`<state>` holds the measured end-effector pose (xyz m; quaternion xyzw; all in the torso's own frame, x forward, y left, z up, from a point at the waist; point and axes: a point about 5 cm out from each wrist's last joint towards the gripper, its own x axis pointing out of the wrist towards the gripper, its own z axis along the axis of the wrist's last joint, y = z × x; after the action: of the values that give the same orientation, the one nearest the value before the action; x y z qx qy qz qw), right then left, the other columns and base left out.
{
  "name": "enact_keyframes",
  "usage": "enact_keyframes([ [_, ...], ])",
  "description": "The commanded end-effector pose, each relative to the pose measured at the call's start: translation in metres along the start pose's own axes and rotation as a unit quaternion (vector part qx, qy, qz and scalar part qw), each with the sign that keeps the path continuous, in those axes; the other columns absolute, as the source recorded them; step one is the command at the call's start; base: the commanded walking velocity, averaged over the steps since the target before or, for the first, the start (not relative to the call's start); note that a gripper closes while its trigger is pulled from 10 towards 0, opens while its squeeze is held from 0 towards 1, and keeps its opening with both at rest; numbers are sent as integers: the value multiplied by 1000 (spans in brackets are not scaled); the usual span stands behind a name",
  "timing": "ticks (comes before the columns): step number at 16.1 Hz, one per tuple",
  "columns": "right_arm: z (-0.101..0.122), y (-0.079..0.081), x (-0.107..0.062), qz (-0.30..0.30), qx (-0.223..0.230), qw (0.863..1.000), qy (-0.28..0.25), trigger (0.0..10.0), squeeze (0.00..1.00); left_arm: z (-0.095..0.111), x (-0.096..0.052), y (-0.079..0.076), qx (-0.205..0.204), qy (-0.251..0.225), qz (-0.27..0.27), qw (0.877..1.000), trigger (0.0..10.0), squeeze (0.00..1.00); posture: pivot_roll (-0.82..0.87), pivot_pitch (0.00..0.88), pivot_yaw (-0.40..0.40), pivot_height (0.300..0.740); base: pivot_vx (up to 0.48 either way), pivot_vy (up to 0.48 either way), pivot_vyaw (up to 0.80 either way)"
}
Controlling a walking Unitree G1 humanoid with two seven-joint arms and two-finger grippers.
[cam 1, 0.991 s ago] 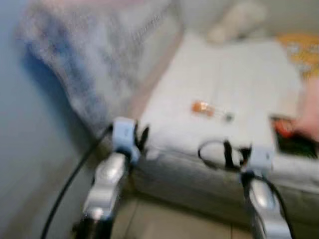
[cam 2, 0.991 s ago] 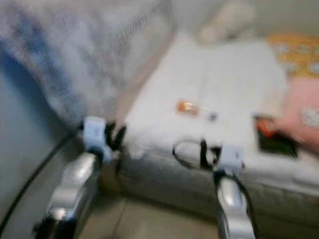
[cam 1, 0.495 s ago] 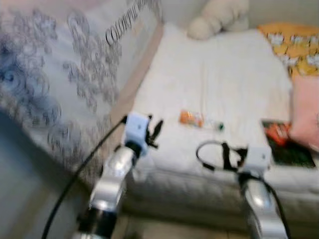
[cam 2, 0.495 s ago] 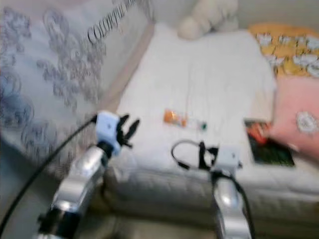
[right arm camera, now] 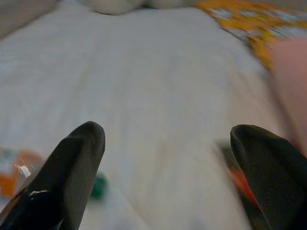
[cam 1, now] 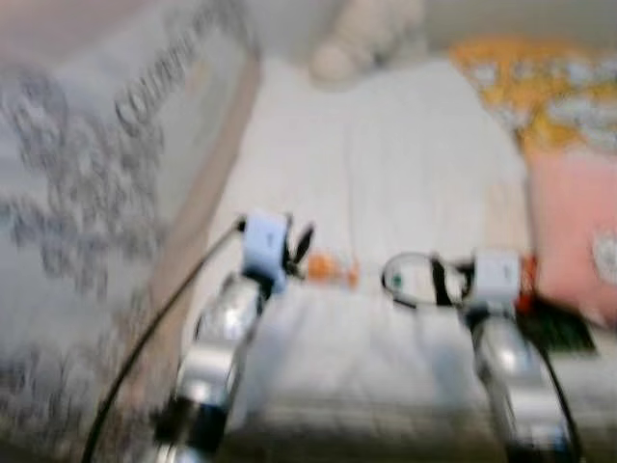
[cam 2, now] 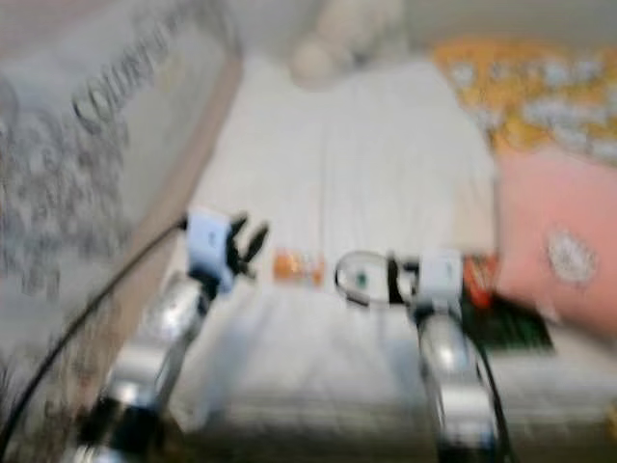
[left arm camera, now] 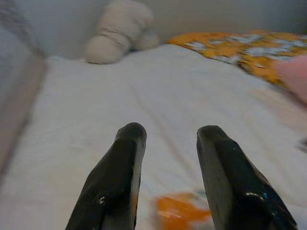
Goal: Clean up the room
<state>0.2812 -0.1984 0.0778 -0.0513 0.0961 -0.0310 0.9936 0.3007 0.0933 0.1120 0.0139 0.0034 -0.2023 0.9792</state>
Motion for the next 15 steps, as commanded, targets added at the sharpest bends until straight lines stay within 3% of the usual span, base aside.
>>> enact_keyframes([
  [1, -1, 6, 7, 30, 4, 999, 25, 10000, 0, -5, -6, 9, 10, 16, 18, 1000, 10000, 0, 35, 0, 48, 740, 480, 0, 0],
  [3, -5, 0, 29, 77, 42, 987, 135, 10000, 0, 4, -11, 10, 51, 12, 14, 999, 10000, 0, 101, 0, 29, 740, 0, 0, 0],
  [4, -8, 0, 32, 96, 23, 981, 168, 10000, 0, 5, -14, 11, 51, 16, 15, 998, 10000, 0, 119, 0, 25, 740, 0, 0, 0],
  [6, -1, -19, 49, 173, -97, 955, 222, 10000, 0, 8, -27, 18, 47, 39, 23, 998, 10000, 0, 160, 0, 11, 740, 0, 0, 0],
  [7, 2, -22, 51, 183, -104, 952, 224, 10000, 0, 8, -29, 19, 46, 39, 25, 998, 10000, 0, 160, 0, 11, 740, 0, 0, 0],
  [8, 14, -31, 58, 229, -127, 936, 237, 10000, 0, 8, -35, 20, 43, 46, 28, 998, 10000, 0, 177, 0, 5, 740, 0, 0, 0],
  [10, 29, -40, 64, 271, -159, 916, 251, 10000, 0, 10, -43, 15, 36, 49, 29, 998, 10000, 0, 199, 0, -7, 740, 0, 0, 0],
  [12, 44, -39, 69, 302, -180, 902, 253, 10000, 0, 14, -52, 13, 31, 55, 33, 997, 10000, 0, 225, 0, -16, 740, 0, 0, 0],
  [13, 50, -38, 73, 291, -208, 900, 250, 10000, 0, 12, -57, 11, 31, 65, 34, 997, 10000, 0, 239, 0, -21, 740, 0, 0, 0],
  [15, 61, -34, 80, 267, -215, 912, 224, 10000, 0, 8, -65, 10, 32, 77, 39, 996, 10000, 0, 260, 15, -30, 740, 0, 0, 0],
])
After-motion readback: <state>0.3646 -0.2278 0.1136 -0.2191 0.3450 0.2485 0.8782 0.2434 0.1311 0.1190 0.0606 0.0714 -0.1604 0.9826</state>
